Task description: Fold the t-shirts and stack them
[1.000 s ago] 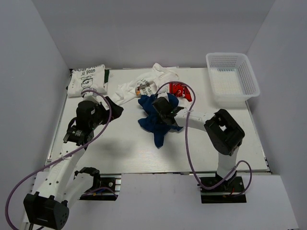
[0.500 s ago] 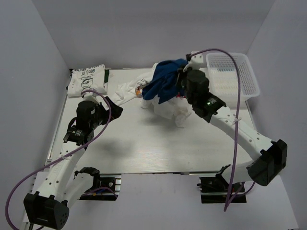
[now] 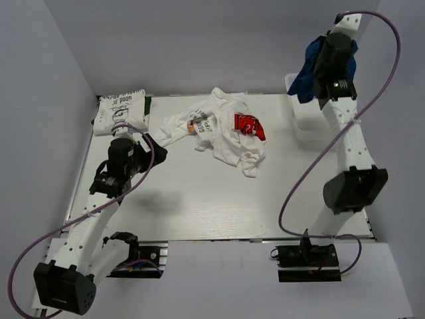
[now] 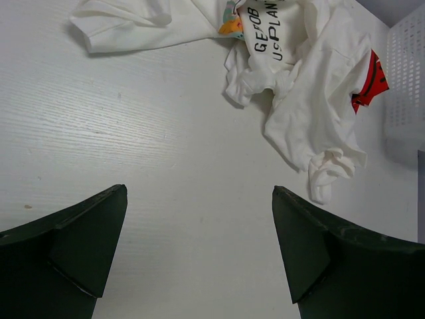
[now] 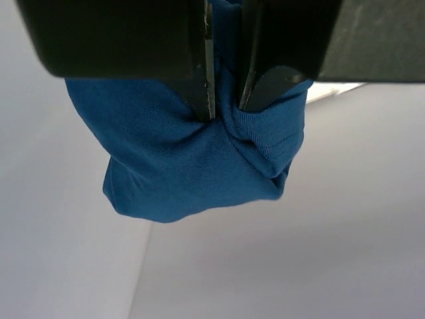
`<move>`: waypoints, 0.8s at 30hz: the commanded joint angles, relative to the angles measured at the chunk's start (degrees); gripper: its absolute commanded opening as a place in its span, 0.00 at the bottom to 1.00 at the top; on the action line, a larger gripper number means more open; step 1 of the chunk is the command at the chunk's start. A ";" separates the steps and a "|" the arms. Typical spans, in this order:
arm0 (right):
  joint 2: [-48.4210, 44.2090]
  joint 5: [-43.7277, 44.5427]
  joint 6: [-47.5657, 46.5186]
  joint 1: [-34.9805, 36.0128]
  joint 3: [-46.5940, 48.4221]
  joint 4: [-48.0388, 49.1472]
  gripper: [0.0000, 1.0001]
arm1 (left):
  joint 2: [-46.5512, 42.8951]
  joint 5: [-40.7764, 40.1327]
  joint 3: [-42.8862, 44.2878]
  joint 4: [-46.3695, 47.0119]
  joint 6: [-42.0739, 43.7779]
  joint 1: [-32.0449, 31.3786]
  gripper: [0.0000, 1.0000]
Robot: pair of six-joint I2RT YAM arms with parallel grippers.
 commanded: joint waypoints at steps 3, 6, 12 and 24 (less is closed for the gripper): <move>15.95 -5.83 -2.71 -6.65 13.53 -8.36 0.00 | 2.05 -1.59 3.30 -0.49 0.70 -0.06 1.00; 21.07 -7.12 1.15 -7.72 15.13 -10.91 0.32 | 2.76 -2.12 3.30 -1.10 0.70 -0.06 1.00; 14.00 -28.88 -1.47 -8.43 2.62 -11.63 0.90 | 3.29 -2.12 3.30 -0.40 1.23 -0.06 1.00; 4.90 -46.88 -16.50 8.97 -20.21 -7.02 0.90 | 5.84 3.76 3.30 1.44 1.84 -0.06 1.00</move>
